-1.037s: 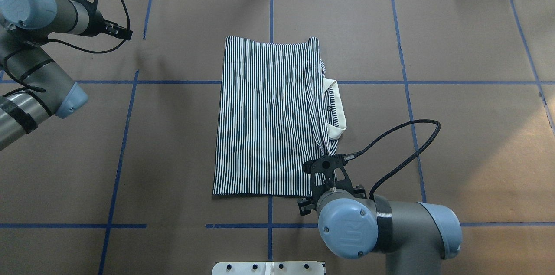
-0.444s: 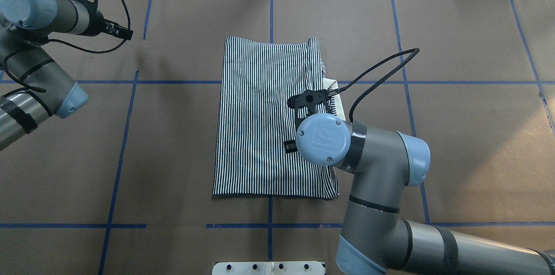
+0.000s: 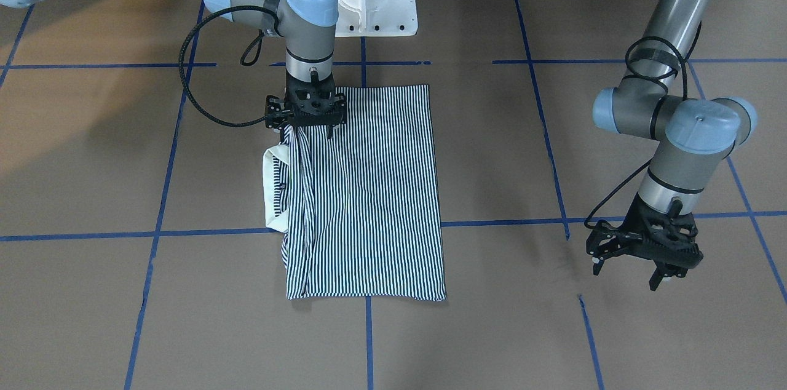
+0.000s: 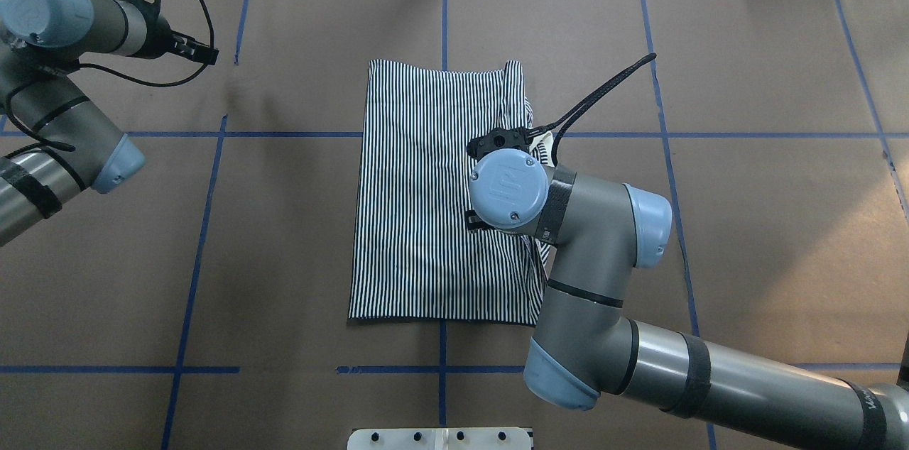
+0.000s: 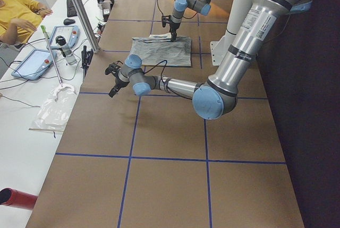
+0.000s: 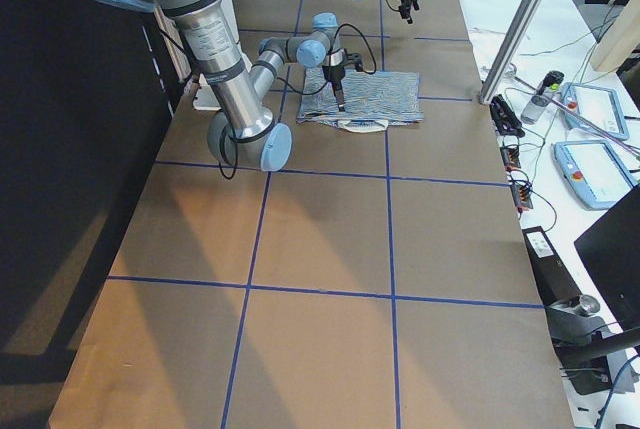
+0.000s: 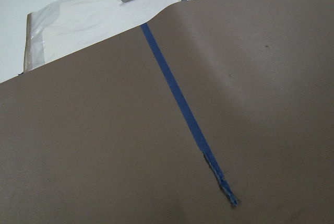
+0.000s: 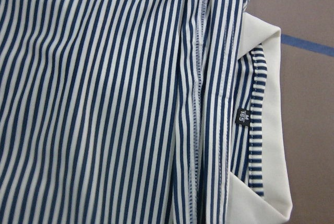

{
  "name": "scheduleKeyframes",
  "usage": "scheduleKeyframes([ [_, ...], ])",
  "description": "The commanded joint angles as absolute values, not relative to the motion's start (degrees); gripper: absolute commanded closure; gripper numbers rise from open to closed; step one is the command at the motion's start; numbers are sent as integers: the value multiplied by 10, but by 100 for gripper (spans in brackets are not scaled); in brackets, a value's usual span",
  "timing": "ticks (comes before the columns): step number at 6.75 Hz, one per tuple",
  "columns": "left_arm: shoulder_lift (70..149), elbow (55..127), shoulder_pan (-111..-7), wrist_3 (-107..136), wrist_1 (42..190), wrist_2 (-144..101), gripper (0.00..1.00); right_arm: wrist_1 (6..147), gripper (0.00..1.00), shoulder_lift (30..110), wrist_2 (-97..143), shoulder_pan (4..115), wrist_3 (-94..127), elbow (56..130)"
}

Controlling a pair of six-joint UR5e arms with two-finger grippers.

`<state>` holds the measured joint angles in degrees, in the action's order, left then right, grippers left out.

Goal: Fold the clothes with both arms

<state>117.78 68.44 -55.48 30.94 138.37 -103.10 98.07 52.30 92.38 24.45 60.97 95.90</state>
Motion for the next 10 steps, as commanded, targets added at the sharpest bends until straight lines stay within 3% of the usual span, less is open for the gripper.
scheduleKeyframes([
  [1,1178,684,-552,309,1383,-1031,0,982,0,524,932,245,592,938],
  [6,1178,684,-551,309,1384,-1031,0,994,0,540,936,269,541,931],
  [10,1177,684,-551,310,1384,-1031,0,993,0,603,945,336,454,946],
])
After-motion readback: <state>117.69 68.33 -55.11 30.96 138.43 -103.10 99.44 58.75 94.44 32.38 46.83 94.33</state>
